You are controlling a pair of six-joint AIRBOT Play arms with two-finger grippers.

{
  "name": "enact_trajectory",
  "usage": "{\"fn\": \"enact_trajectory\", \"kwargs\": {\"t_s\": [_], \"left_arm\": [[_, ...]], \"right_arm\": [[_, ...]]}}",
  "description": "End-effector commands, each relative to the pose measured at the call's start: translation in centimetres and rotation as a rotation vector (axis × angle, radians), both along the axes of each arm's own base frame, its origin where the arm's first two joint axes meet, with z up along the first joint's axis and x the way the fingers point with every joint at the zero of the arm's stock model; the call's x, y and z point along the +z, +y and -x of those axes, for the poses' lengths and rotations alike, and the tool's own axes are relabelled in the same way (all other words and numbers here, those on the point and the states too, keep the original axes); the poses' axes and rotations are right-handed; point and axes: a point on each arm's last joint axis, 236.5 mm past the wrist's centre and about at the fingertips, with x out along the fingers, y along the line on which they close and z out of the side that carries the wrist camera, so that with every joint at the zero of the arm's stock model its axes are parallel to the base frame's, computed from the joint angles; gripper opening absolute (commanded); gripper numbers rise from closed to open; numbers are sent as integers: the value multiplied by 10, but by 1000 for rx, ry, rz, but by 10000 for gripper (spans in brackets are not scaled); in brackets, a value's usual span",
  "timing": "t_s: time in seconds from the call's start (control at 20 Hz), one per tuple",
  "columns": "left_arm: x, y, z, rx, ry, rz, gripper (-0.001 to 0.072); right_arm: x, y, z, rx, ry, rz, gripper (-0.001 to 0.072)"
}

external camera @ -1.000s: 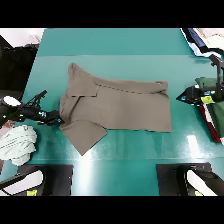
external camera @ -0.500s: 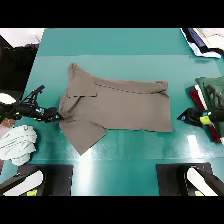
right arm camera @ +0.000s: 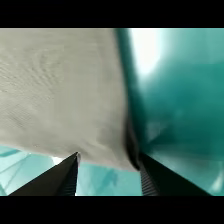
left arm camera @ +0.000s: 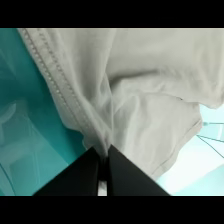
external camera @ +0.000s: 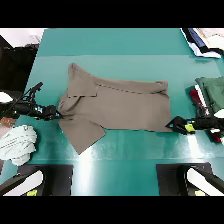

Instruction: Fold the shirts.

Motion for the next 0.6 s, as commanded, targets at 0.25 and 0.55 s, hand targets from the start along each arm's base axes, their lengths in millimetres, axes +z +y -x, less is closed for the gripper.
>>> {"fn": "enact_trajectory", "kwargs": {"t_s": [0.25, 0.55], "left_arm": [[14, 2, -9, -11, -36, -8, 28], [185, 14, -83, 15, -403, -60, 28]], "right_arm": [[5, 8, -3, 57, -41, 26, 18], [196, -27, -107, -52, -597, 154, 16]]}}
